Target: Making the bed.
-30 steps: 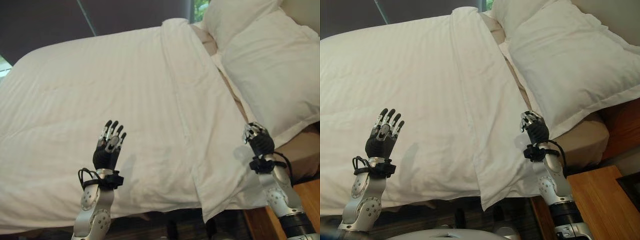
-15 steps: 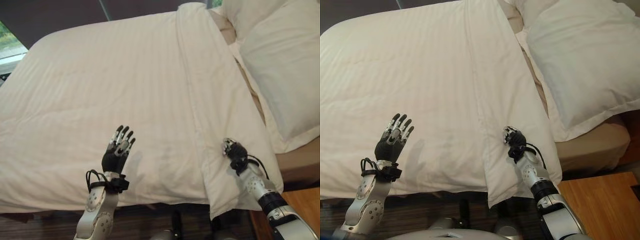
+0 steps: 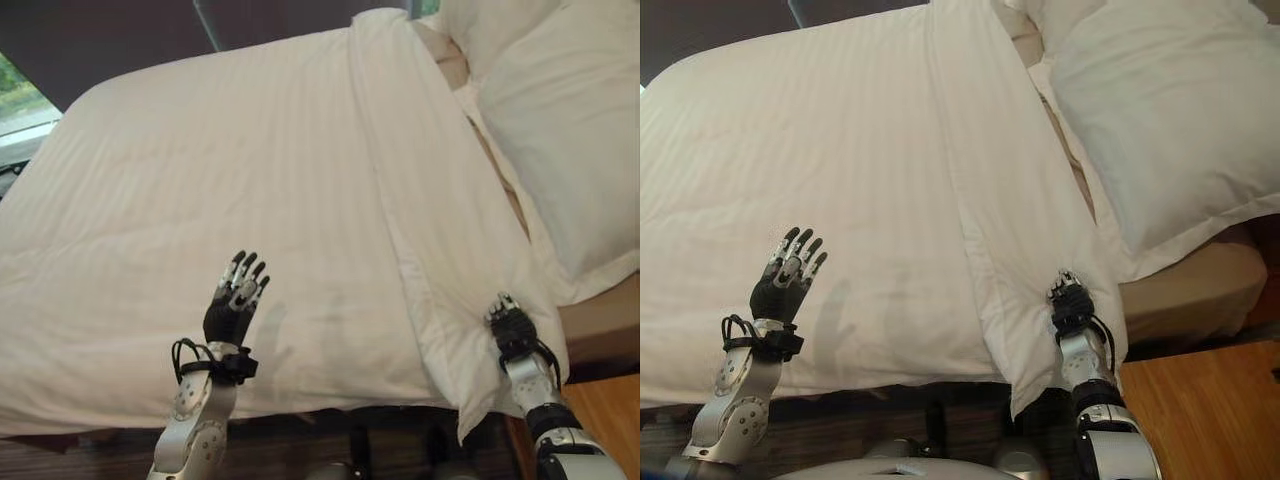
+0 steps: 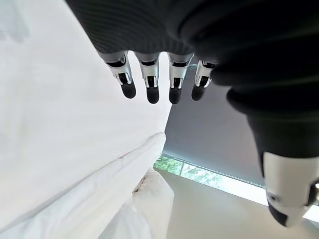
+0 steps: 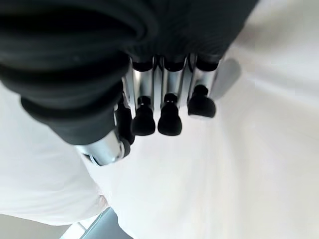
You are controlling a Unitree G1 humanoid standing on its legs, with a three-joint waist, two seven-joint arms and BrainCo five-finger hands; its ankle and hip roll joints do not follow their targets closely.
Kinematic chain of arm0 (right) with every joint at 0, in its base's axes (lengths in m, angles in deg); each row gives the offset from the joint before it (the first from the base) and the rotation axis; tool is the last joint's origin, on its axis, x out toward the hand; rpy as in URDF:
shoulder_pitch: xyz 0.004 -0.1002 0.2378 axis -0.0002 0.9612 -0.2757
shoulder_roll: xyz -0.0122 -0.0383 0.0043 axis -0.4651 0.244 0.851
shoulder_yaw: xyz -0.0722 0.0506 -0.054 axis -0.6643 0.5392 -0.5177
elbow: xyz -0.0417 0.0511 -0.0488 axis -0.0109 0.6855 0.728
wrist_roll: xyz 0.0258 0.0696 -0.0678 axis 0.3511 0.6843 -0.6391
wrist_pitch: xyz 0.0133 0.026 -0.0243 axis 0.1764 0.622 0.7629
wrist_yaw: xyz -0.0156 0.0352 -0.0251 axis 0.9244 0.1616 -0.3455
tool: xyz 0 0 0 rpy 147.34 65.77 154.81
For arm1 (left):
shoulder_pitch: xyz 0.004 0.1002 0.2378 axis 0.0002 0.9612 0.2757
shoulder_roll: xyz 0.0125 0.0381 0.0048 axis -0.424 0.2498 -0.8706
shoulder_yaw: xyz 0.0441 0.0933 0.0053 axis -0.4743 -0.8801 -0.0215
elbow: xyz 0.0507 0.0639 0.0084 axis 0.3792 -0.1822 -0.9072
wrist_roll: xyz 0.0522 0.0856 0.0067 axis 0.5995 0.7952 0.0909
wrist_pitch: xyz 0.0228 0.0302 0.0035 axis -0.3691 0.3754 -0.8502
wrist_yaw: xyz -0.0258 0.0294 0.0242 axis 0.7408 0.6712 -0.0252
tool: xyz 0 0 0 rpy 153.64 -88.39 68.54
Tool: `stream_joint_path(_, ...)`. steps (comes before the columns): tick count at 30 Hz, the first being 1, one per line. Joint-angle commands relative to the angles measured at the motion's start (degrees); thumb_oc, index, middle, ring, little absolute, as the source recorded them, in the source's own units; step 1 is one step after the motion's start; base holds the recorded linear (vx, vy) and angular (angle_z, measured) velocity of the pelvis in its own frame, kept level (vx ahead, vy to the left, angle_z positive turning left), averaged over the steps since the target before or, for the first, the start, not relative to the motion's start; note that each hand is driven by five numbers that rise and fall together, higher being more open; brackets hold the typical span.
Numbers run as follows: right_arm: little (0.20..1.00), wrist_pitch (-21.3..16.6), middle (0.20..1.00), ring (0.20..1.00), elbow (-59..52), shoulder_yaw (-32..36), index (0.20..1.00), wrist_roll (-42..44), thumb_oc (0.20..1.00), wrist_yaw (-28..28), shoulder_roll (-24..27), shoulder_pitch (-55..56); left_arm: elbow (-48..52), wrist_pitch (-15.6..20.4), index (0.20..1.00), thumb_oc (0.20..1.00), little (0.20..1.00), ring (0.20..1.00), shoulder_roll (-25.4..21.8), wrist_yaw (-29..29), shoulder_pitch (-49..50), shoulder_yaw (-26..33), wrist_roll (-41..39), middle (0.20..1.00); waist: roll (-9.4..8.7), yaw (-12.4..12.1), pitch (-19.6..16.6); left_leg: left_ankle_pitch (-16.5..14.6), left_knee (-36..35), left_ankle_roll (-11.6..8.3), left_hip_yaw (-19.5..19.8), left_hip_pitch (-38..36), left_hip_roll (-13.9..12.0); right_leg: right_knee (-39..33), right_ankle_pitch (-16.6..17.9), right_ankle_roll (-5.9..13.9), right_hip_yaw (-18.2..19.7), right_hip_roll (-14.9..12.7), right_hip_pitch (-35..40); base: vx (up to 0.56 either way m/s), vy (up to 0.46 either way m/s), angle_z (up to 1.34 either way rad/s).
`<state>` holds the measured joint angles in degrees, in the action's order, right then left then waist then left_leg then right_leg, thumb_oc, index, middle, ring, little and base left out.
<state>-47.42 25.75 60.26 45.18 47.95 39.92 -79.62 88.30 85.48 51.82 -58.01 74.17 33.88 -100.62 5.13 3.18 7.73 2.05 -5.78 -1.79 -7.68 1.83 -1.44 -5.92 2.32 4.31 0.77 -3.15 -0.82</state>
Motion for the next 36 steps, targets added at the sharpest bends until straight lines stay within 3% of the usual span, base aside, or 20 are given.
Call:
stream_joint_path(1, 0.2, 3.0, 0.2, 0.2, 17.3, 2.9, 0.2, -1.2, 0.2, -6.0, 3.5, 11.4, -0.8, 2.8, 1.0, 1.0, 1.0, 1.0, 1.5, -1.3, -2.3, 2.1, -0.6, 1.0, 0.79, 1.8, 0.7, -1.6, 0.8, -1.44, -2.3, -3.6, -0.3, 0.9, -0.1, 2.78, 1.0, 0.0, -3.0, 0.02, 0.003, -0.08)
stream_joint_path(11, 0.2, 3.5, 0.2, 0.2, 21.2, 4.8, 0.2, -1.7, 0.2, -5.6, 2.2, 15.7, -2.0, 2.2, 1.0, 1.0, 1.0, 1.0, 2.1, -2.5, -1.9, 0.0, 0.3, 1.0, 0.33, 4.0, 0.5, -2.4, 0.8, -1.36, -4.1, -4.8, -0.4, 0.9, 0.0, 2.95, 2.2, 0.2, -2.6, 0.01, 0.017, -0.14)
stream_joint_path(19, 0.2, 2.1, 0.2, 0.2, 20.4, 8.3, 0.2, -1.4, 0.2, -8.1, 5.0, 16.0, -3.2, 1.1, 1.0, 1.0, 1.0, 1.0, 0.7, -3.7, 0.3, 0.0, 2.3, 1.0, -0.51, 4.2, -0.1, -2.7, 0.8, -1.19, -3.3, -5.1, -0.5, 0.9, -0.1, 3.0, 1.4, 0.1, -1.9, -0.01, 0.016, -0.03)
stream_joint_path(21, 0.2, -1.4, 0.2, 0.2, 15.5, 10.3, 0.2, -3.6, 0.2, -11.7, 8.1, 15.9, -3.8, 0.6, 1.0, 1.0, 1.0, 1.0, 0.1, -3.5, 1.6, -0.3, 3.5, 1.0, -1.22, 4.3, -0.4, -2.8, 0.8, -1.1, -3.3, -5.1, -0.6, 0.9, 0.2, 3.11, 1.4, 0.2, -1.8, -0.02, 0.023, 0.04)
stream_joint_path(22, 0.2, -1.4, 0.2, 0.2, 15.3, 10.3, 0.2, -3.7, 0.2, -11.9, 8.0, 16.0, -3.8, 0.6, 1.0, 1.0, 1.0, 1.0, 0.1, -3.5, 1.6, -0.3, 3.5, 1.0, -1.18, 4.3, -0.4, -2.8, 0.8, -1.09, -3.3, -5.1, -0.6, 0.9, 0.2, 3.12, 1.4, 0.2, -1.8, 0.0, 0.0, 0.0)
stream_joint_path(24, 0.2, -6.8, 0.2, 0.2, 1.5, 12.9, 0.2, -8.2, 0.2, -18.9, 10.7, 16.4, -5.5, 0.4, 1.0, 1.0, 1.0, 1.0, -0.3, -2.9, 3.0, -0.6, 5.4, 1.0, -1.86, 4.7, -0.8, -2.9, 0.8, -0.81, -3.4, -5.1, -0.6, 0.9, 0.4, 3.2, 1.7, 0.3, -1.9, -0.02, 0.044, -0.02)
stream_joint_path(25, 0.57, -9.2, 0.57, 0.57, -9.8, 14.0, 0.57, -12.9, 0.57, -22.1, 11.5, 17.2, -6.3, -0.2, 1.0, 1.0, 1.0, 1.0, -0.3, -2.8, 3.6, -1.2, 6.6, 1.0, -2.34, 5.0, -1.1, -3.1, 0.8, -0.59, -3.5, -5.2, -0.6, 0.9, 0.7, 3.27, 1.9, 0.4, -2.0, -0.03, 0.046, 0.0)
stream_joint_path(26, 1.0, -10.1, 1.0, 1.0, -14.8, 14.1, 1.0, -15.7, 1.0, -22.6, 12.1, 17.4, -6.5, -0.5, 1.0, 1.0, 1.0, 1.0, -0.3, -3.1, 3.9, -1.6, 6.9, 1.0, -2.64, 5.1, -1.2, -3.1, 0.8, -0.49, -3.5, -5.2, -0.6, 0.9, 0.9, 3.28, 2.0, 0.4, -2.1, -0.04, 0.043, 0.01)
stream_joint_path(28, 1.0, -10.3, 1.0, 1.0, -18.9, 14.4, 1.0, -19.1, 1.0, -24.2, 11.9, 18.0, -7.0, -0.7, 1.0, 1.0, 1.0, 1.0, -0.3, -3.6, 4.0, -2.1, 7.1, 1.0, -2.91, 5.1, -1.3, -3.2, 0.8, -0.39, -3.5, -5.2, -0.6, 0.9, 1.0, 3.31, 2.0, 0.4, -2.2, -0.02, 0.013, -0.02)
stream_joint_path(29, 1.0, -11.1, 1.0, 1.0, -28.1, 13.5, 1.0, -26.0, 1.0, -24.4, 12.1, 18.5, -7.4, -1.2, 1.0, 1.0, 1.0, 1.0, 0.0, -4.2, 4.2, -2.6, 7.3, 1.0, -3.53, 5.2, -1.3, -3.1, 0.8, -0.23, -3.6, -5.1, -0.7, 0.9, 1.2, 3.35, 2.2, 0.4, -2.3, -0.05, 0.027, -0.02)
stream_joint_path(31, 1.0, -11.0, 1.0, 1.0, -35.2, 11.9, 1.0, -30.0, 1.0, -24.0, 10.4, 19.6, -7.2, -1.5, 1.0, 1.0, 1.0, 1.0, 0.2, -4.7, 4.7, -3.4, 7.4, 1.0, -4.12, 5.2, -1.4, -3.2, 0.8, -0.11, -3.7, -5.2, -0.7, 0.9, 1.4, 3.36, 2.3, 0.4, -2.3, -0.05, 0.025, 0.0)
stream_joint_path(34, 1.0, -10.5, 1.0, 1.0, -43.9, 6.1, 1.0, -32.0, 1.0, -19.2, 7.5, 20.7, -6.9, -2.0, 1.0, 1.0, 1.0, 1.0, 0.9, -5.5, 5.4, -5.2, 7.0, 1.0, -4.82, 5.0, -1.4, -3.1, 0.8, 0.05, -3.8, -5.3, -0.7, 0.9, 1.7, 3.39, 2.4, 0.4, -2.4, -0.04, 0.019, -0.04)
stream_joint_path(36, 1.0, -9.0, 1.0, 1.0, -47.2, -4.0, 1.0, -27.8, 1.0, -12.8, 3.8, 22.5, -7.2, -2.2, 1.0, 1.0, 1.0, 1.0, 1.2, -5.5, 5.7, -8.0, 7.5, 1.0, -5.49, 4.8, -1.3, -2.9, 0.8, 0.05, -4.1, -5.4, -0.7, 0.9, 2.0, 3.44, 2.5, 0.4, -2.4, -0.06, 0.022, -0.03)
